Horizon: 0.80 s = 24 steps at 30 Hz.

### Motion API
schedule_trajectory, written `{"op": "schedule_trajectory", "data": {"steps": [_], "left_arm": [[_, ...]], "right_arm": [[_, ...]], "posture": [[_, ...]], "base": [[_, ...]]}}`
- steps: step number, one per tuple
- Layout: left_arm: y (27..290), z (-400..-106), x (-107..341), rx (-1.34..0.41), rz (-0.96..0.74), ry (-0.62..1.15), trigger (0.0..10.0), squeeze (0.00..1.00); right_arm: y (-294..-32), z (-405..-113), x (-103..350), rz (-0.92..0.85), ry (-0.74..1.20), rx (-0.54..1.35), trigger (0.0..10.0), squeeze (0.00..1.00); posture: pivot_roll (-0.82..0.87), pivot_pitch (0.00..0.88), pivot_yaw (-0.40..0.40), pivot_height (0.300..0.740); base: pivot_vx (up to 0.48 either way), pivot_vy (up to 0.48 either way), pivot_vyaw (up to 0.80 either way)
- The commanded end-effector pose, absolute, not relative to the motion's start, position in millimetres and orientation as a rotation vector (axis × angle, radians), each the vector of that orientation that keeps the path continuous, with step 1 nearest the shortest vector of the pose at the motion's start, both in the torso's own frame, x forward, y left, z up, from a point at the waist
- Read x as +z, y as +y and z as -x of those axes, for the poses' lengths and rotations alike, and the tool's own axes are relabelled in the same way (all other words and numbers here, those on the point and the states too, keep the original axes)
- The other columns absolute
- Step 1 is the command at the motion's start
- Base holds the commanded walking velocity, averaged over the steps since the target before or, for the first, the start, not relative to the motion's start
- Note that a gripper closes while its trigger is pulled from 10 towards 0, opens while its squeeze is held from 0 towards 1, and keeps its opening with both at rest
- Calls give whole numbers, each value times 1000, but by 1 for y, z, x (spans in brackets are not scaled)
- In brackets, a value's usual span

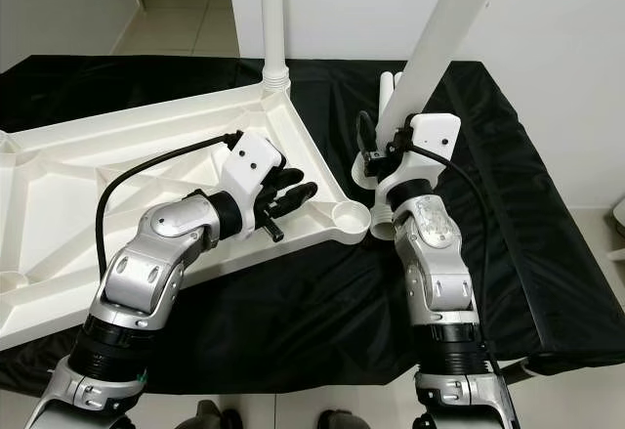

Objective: Building children table

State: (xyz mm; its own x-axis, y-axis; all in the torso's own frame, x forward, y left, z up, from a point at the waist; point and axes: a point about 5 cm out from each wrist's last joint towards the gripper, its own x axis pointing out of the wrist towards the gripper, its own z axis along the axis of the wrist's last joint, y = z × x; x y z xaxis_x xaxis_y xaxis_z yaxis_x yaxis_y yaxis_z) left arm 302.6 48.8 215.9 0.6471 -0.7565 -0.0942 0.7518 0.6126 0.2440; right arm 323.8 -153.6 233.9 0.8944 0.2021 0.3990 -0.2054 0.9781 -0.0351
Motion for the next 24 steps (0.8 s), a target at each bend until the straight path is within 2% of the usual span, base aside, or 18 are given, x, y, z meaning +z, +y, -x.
{"op": "schedule_trajectory", "data": {"steps": [1,11,24], "left_arm": [[55,-308,208,-676,-283,-12,10000,0],[53,-308,214,-654,-247,-58,10000,0],[55,-311,218,-615,-241,-81,10000,0]], "right_arm": [[-151,-323,231,-11,-407,229,10000,0],[-154,-325,229,1,-396,218,10000,0],[-152,-328,230,-8,-387,228,10000,0]], "posture": [[-24,71,1,740],[-27,64,4,740],[-20,55,-3,740]], "base": [[0,0,0],[0,0,0],[0,0,-771]]}}
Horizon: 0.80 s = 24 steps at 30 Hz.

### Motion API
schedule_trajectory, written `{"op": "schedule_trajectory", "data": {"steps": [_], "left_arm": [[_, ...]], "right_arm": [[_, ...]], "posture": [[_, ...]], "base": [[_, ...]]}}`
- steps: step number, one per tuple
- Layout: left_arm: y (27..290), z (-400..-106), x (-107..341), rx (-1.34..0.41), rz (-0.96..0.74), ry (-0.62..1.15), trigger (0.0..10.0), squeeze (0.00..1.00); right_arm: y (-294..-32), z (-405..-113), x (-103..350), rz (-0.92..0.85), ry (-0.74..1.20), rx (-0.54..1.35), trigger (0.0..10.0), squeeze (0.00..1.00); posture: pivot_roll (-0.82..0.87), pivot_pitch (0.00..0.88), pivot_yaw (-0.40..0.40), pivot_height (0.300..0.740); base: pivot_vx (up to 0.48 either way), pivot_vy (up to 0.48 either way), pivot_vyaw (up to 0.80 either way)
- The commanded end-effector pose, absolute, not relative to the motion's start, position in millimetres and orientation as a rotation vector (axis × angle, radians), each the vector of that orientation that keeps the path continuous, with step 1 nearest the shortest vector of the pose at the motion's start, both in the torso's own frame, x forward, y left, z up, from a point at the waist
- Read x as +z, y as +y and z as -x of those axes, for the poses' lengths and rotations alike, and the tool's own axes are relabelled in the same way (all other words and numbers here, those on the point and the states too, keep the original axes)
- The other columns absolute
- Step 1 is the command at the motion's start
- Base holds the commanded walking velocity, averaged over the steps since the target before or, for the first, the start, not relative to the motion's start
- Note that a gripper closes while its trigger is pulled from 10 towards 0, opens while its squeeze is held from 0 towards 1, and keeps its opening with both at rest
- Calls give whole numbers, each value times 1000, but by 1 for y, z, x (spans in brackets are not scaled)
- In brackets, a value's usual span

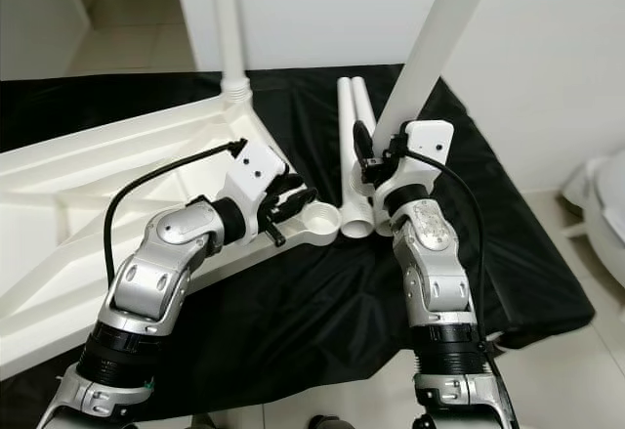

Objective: Building children table

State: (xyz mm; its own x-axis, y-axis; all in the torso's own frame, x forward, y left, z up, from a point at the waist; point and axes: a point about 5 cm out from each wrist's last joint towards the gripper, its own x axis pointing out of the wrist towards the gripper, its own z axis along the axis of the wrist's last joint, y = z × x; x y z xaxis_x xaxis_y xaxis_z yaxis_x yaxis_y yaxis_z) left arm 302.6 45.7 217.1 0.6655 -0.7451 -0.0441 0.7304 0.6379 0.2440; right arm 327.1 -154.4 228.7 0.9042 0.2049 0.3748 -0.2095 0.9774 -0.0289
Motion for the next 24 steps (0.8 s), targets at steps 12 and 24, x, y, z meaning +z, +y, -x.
{"op": "schedule_trajectory", "data": {"steps": [12,24], "left_arm": [[60,-314,221,-593,-154,-61,10000,0],[61,-315,223,-575,-149,-75,10000,0]], "right_arm": [[-152,-330,233,-6,-396,236,10000,0],[-153,-330,235,-5,-413,237,10000,0]], "posture": [[-19,55,-7,740],[-14,55,-10,740]], "base": [[0,30,-778],[0,181,-44]]}}
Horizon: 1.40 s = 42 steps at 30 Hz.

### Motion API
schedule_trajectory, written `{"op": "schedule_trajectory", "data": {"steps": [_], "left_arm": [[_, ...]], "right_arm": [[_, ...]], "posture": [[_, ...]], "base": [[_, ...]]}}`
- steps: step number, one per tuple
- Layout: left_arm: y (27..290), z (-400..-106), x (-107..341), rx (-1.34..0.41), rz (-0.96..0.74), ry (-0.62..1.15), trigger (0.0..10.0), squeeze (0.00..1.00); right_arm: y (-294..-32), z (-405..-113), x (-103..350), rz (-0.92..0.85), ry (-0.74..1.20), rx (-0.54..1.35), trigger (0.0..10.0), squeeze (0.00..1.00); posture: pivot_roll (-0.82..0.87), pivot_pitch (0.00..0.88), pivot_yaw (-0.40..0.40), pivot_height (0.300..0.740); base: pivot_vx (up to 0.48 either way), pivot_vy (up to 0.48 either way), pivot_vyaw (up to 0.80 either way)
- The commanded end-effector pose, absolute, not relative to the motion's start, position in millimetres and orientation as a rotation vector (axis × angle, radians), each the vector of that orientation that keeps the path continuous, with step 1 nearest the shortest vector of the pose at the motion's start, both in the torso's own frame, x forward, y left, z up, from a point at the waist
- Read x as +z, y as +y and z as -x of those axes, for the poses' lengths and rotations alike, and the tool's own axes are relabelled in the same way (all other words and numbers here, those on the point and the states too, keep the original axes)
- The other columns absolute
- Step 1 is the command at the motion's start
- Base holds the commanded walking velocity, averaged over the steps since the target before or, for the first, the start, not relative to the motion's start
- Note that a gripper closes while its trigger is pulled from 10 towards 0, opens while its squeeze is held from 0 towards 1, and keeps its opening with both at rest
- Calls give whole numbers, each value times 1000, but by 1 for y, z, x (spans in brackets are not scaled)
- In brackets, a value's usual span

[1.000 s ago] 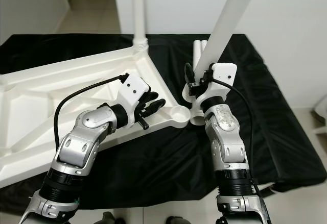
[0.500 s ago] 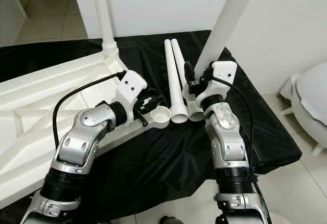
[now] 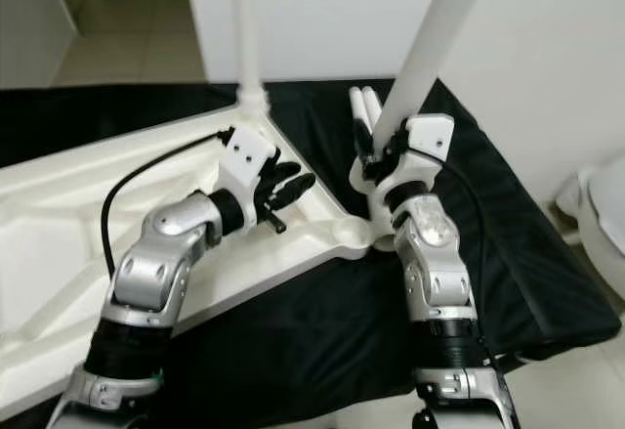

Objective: Building children table

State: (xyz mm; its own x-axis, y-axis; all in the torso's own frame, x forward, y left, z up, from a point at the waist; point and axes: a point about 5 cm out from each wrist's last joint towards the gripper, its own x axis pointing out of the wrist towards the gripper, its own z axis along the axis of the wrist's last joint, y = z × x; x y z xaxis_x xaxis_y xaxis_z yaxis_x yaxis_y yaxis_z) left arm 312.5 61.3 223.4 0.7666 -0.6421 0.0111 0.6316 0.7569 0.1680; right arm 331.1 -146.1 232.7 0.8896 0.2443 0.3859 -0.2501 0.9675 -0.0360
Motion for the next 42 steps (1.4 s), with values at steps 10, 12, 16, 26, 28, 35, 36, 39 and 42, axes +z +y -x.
{"op": "schedule_trajectory", "data": {"steps": [10,12,16,26,28,35,36,39,42], "left_arm": [[60,-313,225,-580,-199,-106,10000,0],[59,-313,225,-583,-214,-111,10000,0],[58,-312,224,-610,-223,-108,10000,0],[57,-311,225,-617,-224,-105,10000,0],[57,-312,225,-613,-213,-105,10000,0],[55,-310,225,-642,-237,-111,10000,0],[55,-310,224,-644,-242,-110,10000,0],[54,-310,223,-657,-249,-105,10000,0],[53,-309,221,-681,-256,-85,10000,0]], "right_arm": [[-156,-333,235,0,-412,228,10000,0],[-157,-333,235,0,-411,226,10000,0],[-156,-334,234,-2,-409,224,10000,0],[-156,-335,234,-9,-410,219,10000,0],[-156,-335,233,-10,-409,217,10000,0],[-158,-336,231,-11,-395,208,10000,0],[-158,-337,230,-11,-390,204,10000,0],[-158,-338,229,-20,-370,202,10000,0],[-156,-339,227,-23,-345,204,10000,0]], "posture": [[-7,55,-11,740],[-5,54,-11,740],[0,57,-8,740],[2,57,-2,740],[2,59,-1,740],[4,66,1,740],[4,68,3,740],[6,69,5,740],[4,73,11,740]], "base": [[0,0,0],[0,0,0],[0,0,0],[0,-197,0],[0,0,0],[0,0,0],[0,0,0],[0,0,0],[0,0,0]]}}
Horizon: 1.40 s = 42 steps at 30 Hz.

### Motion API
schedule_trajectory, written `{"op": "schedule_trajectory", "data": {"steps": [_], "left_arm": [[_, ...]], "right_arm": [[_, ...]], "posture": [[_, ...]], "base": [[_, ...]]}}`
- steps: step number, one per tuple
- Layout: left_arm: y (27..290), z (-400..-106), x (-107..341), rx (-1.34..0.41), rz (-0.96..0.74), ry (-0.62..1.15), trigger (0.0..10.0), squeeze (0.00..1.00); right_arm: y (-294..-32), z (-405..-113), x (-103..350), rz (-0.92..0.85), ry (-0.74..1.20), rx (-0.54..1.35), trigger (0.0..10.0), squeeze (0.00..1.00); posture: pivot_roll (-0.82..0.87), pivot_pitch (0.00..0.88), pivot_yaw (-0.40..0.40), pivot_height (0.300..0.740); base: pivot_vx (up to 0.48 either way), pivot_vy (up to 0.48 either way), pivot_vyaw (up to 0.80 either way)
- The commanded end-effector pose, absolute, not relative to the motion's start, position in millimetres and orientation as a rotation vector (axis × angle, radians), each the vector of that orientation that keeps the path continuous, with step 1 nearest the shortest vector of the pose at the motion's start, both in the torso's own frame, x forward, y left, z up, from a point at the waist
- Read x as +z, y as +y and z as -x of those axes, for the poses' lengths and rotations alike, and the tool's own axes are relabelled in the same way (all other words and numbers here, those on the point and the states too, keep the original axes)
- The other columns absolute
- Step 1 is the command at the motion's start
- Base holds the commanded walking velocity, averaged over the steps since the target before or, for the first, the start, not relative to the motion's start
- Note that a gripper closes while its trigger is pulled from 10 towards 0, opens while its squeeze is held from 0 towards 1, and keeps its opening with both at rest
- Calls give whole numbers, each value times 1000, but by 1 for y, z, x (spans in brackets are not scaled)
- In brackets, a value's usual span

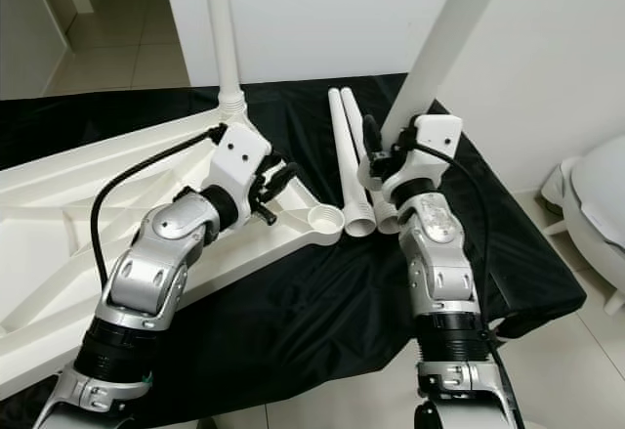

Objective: Building children table

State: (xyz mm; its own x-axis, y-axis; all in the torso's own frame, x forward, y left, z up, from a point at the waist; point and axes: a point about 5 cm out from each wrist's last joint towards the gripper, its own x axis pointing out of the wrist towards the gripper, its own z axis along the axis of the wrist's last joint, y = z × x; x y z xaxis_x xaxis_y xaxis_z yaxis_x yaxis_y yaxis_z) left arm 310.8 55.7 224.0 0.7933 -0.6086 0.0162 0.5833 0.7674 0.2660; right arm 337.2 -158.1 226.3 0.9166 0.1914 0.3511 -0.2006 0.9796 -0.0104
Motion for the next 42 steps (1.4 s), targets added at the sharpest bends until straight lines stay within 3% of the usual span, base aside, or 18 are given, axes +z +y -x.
{"op": "schedule_trajectory", "data": {"steps": [1,16,29,42], "left_arm": [[53,-309,221,-681,-256,-85,10000,0],[40,-298,178,-839,-403,106,10000,0],[34,-291,163,-867,-414,180,10000,0],[41,-291,162,-840,-433,185,10000,0]], "right_arm": [[-156,-339,227,-23,-345,204,10000,0],[-140,-346,205,67,-248,335,10000,0],[-117,-351,201,-15,-204,459,10000,0],[-136,-344,183,15,-61,394,10000,0]], "posture": [[4,73,11,740],[6,89,24,740],[18,104,12,740],[8,103,5,740]], "base": [[0,0,0],[0,0,0],[0,0,0],[0,0,0]]}}
